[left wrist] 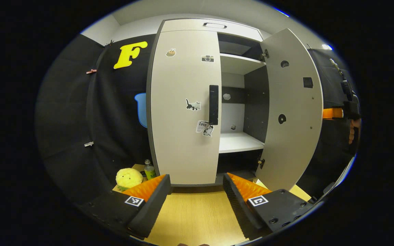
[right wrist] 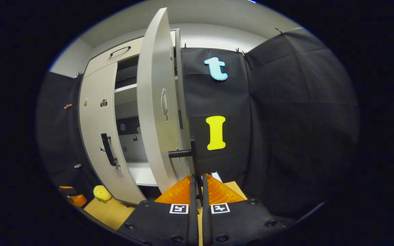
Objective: Open the right door of the double-door shoe cabinet with the right hand, and open the left door with the left hand.
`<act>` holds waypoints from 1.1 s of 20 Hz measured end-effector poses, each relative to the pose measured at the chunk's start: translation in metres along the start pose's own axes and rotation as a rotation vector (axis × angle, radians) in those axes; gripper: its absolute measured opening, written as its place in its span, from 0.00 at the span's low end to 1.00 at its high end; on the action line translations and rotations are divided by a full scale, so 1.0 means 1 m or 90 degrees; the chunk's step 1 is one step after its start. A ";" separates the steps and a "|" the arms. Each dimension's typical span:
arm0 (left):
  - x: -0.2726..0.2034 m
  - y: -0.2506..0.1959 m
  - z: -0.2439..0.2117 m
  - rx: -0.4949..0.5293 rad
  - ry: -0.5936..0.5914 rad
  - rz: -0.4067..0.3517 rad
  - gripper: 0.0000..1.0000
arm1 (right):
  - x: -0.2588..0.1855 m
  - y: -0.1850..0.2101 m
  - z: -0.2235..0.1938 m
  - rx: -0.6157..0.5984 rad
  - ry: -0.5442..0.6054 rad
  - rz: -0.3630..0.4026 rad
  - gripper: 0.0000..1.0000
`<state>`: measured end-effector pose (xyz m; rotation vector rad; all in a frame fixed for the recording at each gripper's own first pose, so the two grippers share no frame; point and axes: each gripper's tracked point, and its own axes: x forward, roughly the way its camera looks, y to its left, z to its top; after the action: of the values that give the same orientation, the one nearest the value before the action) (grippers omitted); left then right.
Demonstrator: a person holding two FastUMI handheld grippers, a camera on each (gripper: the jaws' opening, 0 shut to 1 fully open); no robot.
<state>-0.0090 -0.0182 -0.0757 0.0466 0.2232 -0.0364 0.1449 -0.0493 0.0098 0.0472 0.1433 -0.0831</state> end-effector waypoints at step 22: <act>-0.006 0.020 0.021 0.003 -0.033 0.018 0.95 | -0.069 0.110 -0.056 0.082 0.050 0.064 0.18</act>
<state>-0.0098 0.0004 -0.0533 0.0529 0.1705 -0.0101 0.0786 0.0685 -0.0315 0.1868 0.2143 0.0105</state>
